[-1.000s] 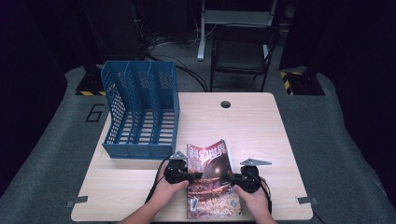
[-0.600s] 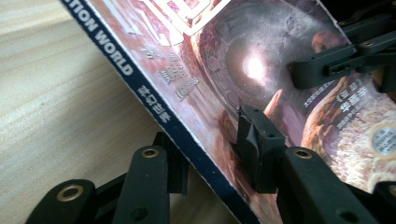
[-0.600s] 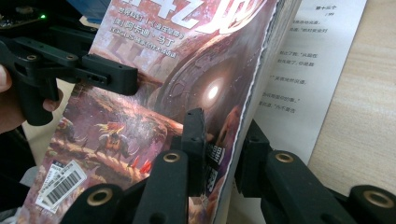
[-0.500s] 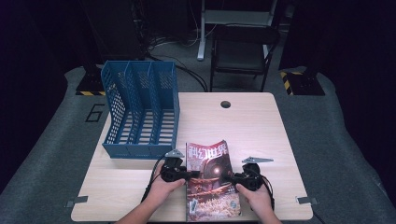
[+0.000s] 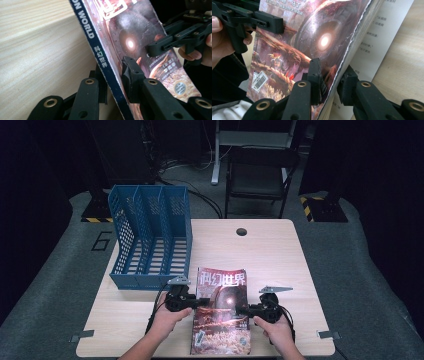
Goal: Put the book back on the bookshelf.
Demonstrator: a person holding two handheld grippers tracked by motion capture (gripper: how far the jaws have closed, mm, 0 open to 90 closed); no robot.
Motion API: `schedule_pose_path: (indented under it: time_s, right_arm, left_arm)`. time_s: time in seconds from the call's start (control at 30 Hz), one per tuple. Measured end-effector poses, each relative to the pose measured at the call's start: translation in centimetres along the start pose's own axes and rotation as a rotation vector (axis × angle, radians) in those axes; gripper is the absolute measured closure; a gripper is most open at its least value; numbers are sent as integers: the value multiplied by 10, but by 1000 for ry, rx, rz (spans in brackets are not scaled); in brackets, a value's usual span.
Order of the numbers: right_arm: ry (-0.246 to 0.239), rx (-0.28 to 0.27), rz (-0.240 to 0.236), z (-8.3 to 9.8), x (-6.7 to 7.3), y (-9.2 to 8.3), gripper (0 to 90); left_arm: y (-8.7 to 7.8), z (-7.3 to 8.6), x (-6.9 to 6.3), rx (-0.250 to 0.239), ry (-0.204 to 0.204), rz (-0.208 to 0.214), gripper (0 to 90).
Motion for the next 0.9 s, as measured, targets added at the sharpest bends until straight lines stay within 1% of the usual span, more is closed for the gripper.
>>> schedule_pose_path:
  time_s: [0.07,0.1,0.13,0.17,0.23,0.27,0.3,0.37,0.43,0.47,0.53,0.6,0.67,0.7,0.73,0.77,0.83,0.9]
  right_arm:
    - [2,3,-8,0,0,1,746]
    - [-5,2,-10,0,0,1,750]
    - [1,5,-12,-1,0,1,754]
    - [-12,5,-14,-2,1,1,758]
    - [-14,12,-11,-3,3,0,765]
    - [-23,11,-7,-4,4,0,771]
    - [-19,13,-3,-4,6,0,775]
    - [-30,9,4,-5,8,-1,781]
    - [-28,8,10,-6,11,-2,789]
    - [-36,6,11,-7,12,-2,793]
    - [-42,-7,15,-8,14,-3,798]
    - [-40,-15,20,-9,16,-4,803]
    - [-65,-34,32,-11,18,-6,809]
    - [-62,-41,37,-11,21,-7,812]
    - [-70,-47,43,-12,22,-7,815]
    - [-91,-63,55,-13,23,-8,819]
    - [-104,-80,63,-15,26,-9,824]
    - [-124,-90,70,-16,26,-10,826]
  left_arm:
    - [-1,0,-1,0,5,-12,760]
    - [-1,0,-2,0,9,-17,760]
    - [-2,0,-3,0,11,-27,760]
    - [-3,0,-3,2,13,-25,760]
    - [-5,-1,-4,3,23,-34,760]
    - [-5,-2,-4,0,28,-34,760]
    - [-6,-2,-5,-5,28,-37,761]
    - [-8,-3,-5,-2,35,-35,762]
    - [-9,-4,-5,-11,32,-33,763]
    - [-10,-4,-6,-24,19,-36,764]
    - [-13,-6,-7,-22,26,-31,766]
    - [-15,-7,-8,-37,37,-36,767]
    - [-17,-9,-10,-56,44,-41,768]
    - [-18,-10,-10,-58,52,-40,770]
    - [-20,-11,-11,-63,58,-41,771]
    - [-21,-12,-11,-66,62,-41,774]
    - [-24,-13,-13,-77,69,-45,777]
    - [-25,-14,-14,-76,74,-42,778]
Point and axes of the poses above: each handheld gripper's, and its own axes: y roughly forward along the jaws, z roughly out of its underside, x roughly to its left, the point moved 2 cm from there along y, roughly forward along the jaws, and after that the axes turned 6 degrees about -y, right-handed, at the moved point
